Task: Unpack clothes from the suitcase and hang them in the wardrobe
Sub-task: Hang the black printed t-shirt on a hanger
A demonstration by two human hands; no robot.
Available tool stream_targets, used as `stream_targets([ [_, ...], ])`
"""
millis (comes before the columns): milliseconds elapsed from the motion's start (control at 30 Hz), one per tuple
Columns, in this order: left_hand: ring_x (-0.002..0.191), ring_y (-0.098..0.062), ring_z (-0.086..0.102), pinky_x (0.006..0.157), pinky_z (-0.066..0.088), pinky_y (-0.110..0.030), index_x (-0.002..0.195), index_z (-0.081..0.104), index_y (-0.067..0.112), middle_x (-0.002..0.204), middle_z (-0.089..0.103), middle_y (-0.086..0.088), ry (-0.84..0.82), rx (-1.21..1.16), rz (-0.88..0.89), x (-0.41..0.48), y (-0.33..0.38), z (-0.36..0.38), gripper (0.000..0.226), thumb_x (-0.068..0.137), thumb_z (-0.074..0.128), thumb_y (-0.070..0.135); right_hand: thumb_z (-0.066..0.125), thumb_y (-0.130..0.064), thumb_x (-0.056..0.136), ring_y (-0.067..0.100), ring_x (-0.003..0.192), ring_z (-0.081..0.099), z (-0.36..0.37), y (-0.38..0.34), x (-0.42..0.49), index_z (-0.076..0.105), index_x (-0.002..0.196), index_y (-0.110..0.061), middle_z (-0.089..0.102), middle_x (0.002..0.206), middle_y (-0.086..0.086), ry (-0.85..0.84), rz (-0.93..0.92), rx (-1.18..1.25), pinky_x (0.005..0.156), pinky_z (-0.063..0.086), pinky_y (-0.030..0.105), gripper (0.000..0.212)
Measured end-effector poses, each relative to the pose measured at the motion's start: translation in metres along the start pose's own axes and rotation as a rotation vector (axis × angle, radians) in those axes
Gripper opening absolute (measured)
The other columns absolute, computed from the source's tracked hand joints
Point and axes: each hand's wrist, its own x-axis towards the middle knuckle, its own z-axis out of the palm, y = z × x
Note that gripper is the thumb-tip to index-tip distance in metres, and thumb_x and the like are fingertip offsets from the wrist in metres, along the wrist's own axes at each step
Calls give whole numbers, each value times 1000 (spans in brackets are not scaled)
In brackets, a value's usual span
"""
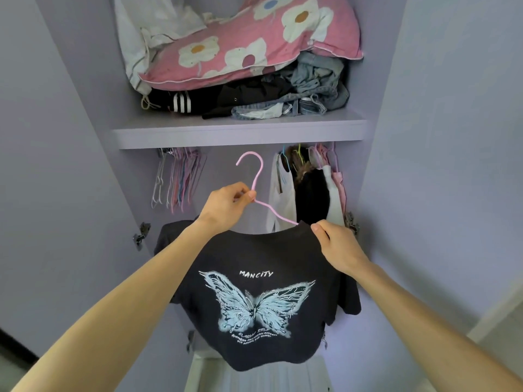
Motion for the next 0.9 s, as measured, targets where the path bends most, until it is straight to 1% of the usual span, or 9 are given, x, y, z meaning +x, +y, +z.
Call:
stream_targets([
  [133, 80, -20, 59, 62, 41, -16, 99, 63, 21, 91, 65, -2, -17, 24, -14, -1, 2, 6, 24, 102, 48, 39, 40, -32, 105, 8, 56, 49, 7, 19, -9, 52, 79, -17, 48, 59, -7, 174, 73, 69, 54, 38, 19, 32],
  [200, 79, -18, 59, 65, 44, -19, 99, 64, 20, 91, 65, -2, -8, 24, -42, -2, 0, 6, 26, 102, 48, 40, 37, -33, 105, 9, 59, 52, 9, 28, -14, 52, 79, -14, 52, 61, -5, 152, 91, 36, 58, 40, 29, 35],
  [333, 95, -25, 63, 78, 49, -34, 101, 65, 19, 100, 70, -4, -16, 17, -94, -6, -5, 11, 27, 102, 48, 41, 37, -37, 104, 9, 54, 47, 7, 29, -16, 42, 68, -21, 45, 55, -5, 4, 119, 75, 58, 33, 28, 41],
  [433, 101, -16, 60, 83, 39, -25, 103, 64, 17, 104, 70, -1, -12, -12, -102, -7, -1, 20, 26, 102, 48, 39, 43, -37, 103, 12, 72, 56, 3, 17, -13, 60, 89, -21, 59, 73, -5, -69, 32, 115, 66, 44, 31, 28],
  [500, 104, -14, 60, 85, 37, -24, 103, 63, 17, 105, 70, 0, 2, -22, -104, -5, 1, 24, 26, 103, 48, 39, 48, -32, 101, 12, 86, 55, 4, 9, -9, 62, 107, -22, 59, 90, -8, -111, -22, 104, 72, 41, 27, 18],
  [600, 106, -13, 59, 87, 37, -24, 103, 62, 17, 107, 70, 2, 16, -35, -115, 0, 3, 30, 27, 103, 47, 39, 52, -28, 98, 7, 78, 50, 1, 7, 1, 57, 91, -23, 48, 87, -11, -173, -50, 64, 68, 35, 24, 10],
  [700, 103, -11, 56, 87, 36, -24, 107, 62, 15, 110, 69, 2, 12, -42, -112, 4, 1, 32, 28, 103, 46, 38, 56, -26, 95, 9, 64, 45, -1, 5, 10, 49, 74, -14, 47, 76, -6, -272, -10, 73, 65, 40, 31, 25],
  [800, 105, -12, 56, 88, 36, -24, 109, 62, 14, 110, 66, 2, 24, -66, -119, 15, -7, 28, 27, 103, 48, 36, 53, -31, 99, 9, 58, 45, -1, 0, 17, 50, 73, -21, 48, 65, -5, -376, 72, 168, 60, 38, 29, 28],
  [900, 112, -15, 58, 88, 38, -23, 115, 65, 17, 117, 66, 1, -4, -47, -122, 31, -19, 24, 28, 103, 48, 37, 48, -37, 101, 11, 58, 49, 5, -3, 24, 49, 76, -26, 51, 64, -4, -348, 124, 131, 58, 40, 30, 27],
])
